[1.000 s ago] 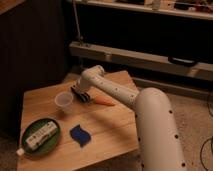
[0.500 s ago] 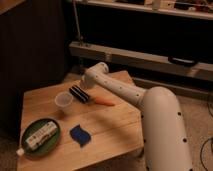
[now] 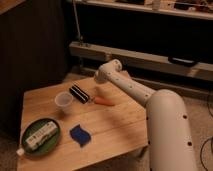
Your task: Push the eraser across the table
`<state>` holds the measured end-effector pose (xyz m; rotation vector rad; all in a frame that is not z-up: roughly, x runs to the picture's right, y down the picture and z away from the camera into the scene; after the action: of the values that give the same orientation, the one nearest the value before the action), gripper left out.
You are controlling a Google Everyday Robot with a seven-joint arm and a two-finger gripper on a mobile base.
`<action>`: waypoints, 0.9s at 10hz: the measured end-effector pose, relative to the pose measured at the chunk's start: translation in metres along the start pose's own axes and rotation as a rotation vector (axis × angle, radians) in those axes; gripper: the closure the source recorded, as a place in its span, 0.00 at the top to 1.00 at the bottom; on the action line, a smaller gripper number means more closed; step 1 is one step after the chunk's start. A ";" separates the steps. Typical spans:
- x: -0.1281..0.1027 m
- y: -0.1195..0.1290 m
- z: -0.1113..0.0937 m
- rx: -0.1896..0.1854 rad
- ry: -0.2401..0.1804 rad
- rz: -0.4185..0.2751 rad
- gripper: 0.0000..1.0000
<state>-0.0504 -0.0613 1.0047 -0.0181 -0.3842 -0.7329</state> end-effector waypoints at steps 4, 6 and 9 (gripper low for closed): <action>-0.034 -0.022 0.015 0.035 -0.016 -0.068 0.00; -0.054 -0.035 0.021 0.040 -0.031 -0.122 0.00; -0.078 -0.040 0.034 0.032 -0.075 -0.166 0.00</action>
<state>-0.1407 -0.0361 1.0045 0.0170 -0.4727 -0.8915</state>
